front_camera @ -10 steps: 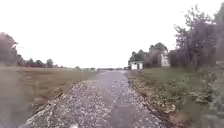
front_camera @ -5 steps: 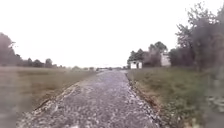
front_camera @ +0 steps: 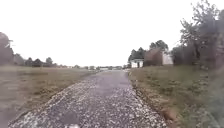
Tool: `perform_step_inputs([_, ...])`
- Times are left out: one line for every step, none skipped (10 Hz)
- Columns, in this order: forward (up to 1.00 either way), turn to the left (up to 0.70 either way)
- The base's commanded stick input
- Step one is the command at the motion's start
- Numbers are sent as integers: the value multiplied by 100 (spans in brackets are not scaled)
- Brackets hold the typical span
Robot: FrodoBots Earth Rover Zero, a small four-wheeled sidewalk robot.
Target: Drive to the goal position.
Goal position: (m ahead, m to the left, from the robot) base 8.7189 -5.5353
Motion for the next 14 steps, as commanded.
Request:
perform_step_inputs([100, 2])
perform_step_inputs([100, 1])
perform_step_inputs([100, 0])
perform_step_inputs([100, 0])
perform_step_inputs([100, 0])
perform_step_inputs([100, 0])
perform_step_inputs([100, 0])
perform_step_inputs([100, 0])
perform_step_inputs([100, 0])
perform_step_inputs([100, 0])
perform_step_inputs([100, 0])
perform_step_inputs([100, 0])
perform_step_inputs([100, 0])
perform_step_inputs([100, 0])
